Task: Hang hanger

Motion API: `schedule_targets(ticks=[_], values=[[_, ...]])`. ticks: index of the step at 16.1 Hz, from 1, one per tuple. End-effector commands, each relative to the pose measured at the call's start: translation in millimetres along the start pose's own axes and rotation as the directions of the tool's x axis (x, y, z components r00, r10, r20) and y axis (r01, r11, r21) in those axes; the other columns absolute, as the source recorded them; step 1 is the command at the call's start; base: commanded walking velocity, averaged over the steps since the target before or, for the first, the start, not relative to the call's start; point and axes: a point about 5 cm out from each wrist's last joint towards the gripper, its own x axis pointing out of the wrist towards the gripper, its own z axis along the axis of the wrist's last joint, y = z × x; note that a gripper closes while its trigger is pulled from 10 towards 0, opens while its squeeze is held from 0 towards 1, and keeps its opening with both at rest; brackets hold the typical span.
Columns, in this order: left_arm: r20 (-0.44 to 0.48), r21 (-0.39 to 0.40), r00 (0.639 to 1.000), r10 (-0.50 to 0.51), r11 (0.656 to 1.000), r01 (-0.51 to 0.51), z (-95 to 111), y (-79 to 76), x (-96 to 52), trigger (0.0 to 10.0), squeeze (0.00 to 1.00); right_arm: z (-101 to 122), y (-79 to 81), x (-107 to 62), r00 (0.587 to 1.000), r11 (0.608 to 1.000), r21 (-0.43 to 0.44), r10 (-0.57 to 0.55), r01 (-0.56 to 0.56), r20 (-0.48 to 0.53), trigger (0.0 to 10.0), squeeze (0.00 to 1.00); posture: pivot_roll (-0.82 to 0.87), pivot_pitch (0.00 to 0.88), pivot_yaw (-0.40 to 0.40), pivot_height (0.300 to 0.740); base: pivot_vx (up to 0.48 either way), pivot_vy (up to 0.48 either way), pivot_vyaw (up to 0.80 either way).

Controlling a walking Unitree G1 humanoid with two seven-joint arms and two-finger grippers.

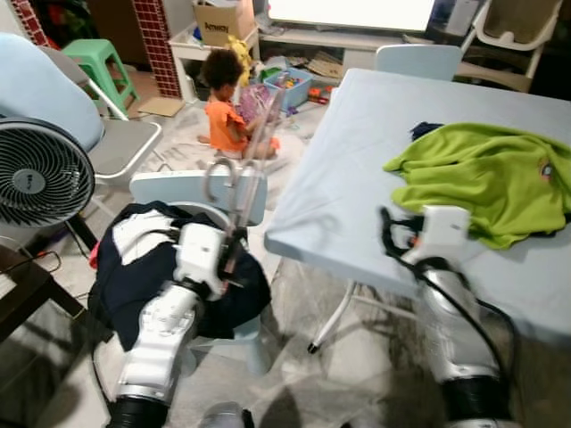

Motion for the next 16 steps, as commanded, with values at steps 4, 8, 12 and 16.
schedule_targets(ticks=[4, 8, 12, 16], values=[[0.013, 0.006, 0.999, -0.030, 1.000, 0.030, 4, -6.3, 6.0, 10.0, 0.00, 4, -7.4, -1.8, 1.000, 1.000, -0.015, -0.015, 0.015, 0.013, 10.0, 0.00, -0.05, 0.000, 0.020, 0.740, 0.000, 0.480, 0.00], [0.009, 0.008, 0.999, -0.034, 0.999, 0.034, 2, -7.8, 6.9, 10.0, 0.00, 5, -5.2, -1.2, 1.000, 1.000, -0.016, -0.013, 0.013, 0.013, 10.0, 0.00, -0.05, 0.000, 0.017, 0.740, 0.000, 0.480, 0.00], [-0.011, 0.062, 0.997, -0.078, 0.995, 0.078, -1, -9.5, 5.9, 10.0, 0.00, 5, -3.3, 0.3, 1.000, 1.000, -0.028, 0.003, -0.002, 0.019, 10.0, 0.00, -0.04, 0.000, 0.014, 0.740, 0.000, 0.120, 0.00], [-0.093, 0.103, 0.986, -0.138, 0.984, 0.147, -11, -6.9, 5.3, 10.0, 0.00, 9, -8.6, 3.1, 0.999, 0.993, -0.116, 0.034, -0.030, 0.030, 10.0, 0.00, -0.04, 0.000, 0.011, 0.740, 0.000, 0.000, 0.00]])
